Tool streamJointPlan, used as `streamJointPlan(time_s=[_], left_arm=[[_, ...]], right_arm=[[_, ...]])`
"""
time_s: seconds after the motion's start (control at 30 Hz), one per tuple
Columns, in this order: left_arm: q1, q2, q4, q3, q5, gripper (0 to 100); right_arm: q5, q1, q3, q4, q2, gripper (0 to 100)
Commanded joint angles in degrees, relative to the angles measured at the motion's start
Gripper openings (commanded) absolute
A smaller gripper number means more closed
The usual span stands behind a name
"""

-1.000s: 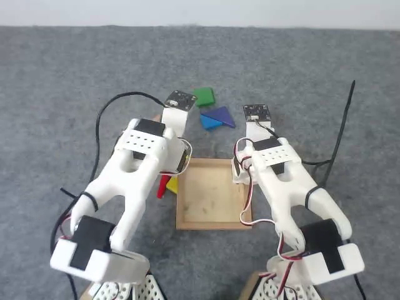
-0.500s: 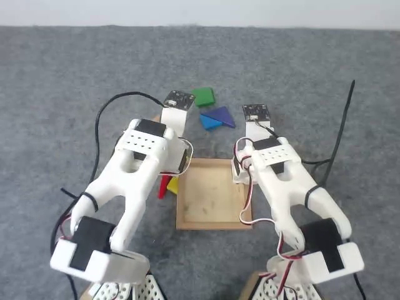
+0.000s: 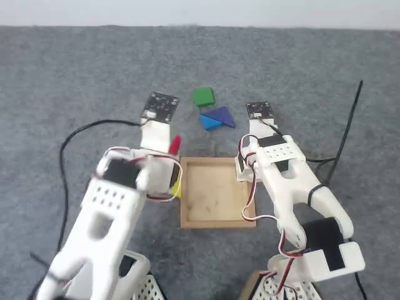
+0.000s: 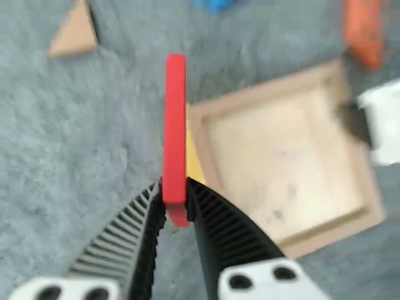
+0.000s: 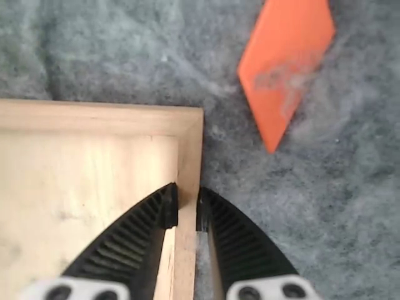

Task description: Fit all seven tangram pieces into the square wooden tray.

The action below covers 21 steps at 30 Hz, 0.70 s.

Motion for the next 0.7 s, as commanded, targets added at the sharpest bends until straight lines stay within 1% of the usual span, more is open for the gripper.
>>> streamJointPlan(time_s=[0.0, 0.1, 0.2, 0.33, 0.4, 0.47, 0.67], left_arm=[[3.08, -9.32, 0.35, -0.22, 2.55, 1], [8.09, -9.85, -0.62, -0.13, 2.99, 1], [11.6, -7.21, -3.78, 0.57, 3.25, 1], [12.22, -0.7, -8.79, 0.66, 6.33, 1], [12.4, 2.9, -10.55, 0.66, 7.56, 1], [12.66, 6.15, -12.13, 0.75, 8.7, 1], [14.51, 13.19, -16.88, 0.66, 13.54, 1]], right_arm=[[1.32, 0.92, -2.99, 1.19, -0.04, 1.0], [6.51, 1.01, -2.99, 3.56, 0.04, 0.7], [8.79, 3.38, -2.99, 4.97, 0.13, 0.7], [10.81, 9.8, -4.4, 5.05, 0.13, 0.7], [11.6, 11.3, -4.84, 4.88, 0.13, 0.7], [11.43, 11.3, -4.84, 4.7, 0.13, 0.7], [6.95, 11.74, -4.84, 4.44, 0.13, 0.9]])
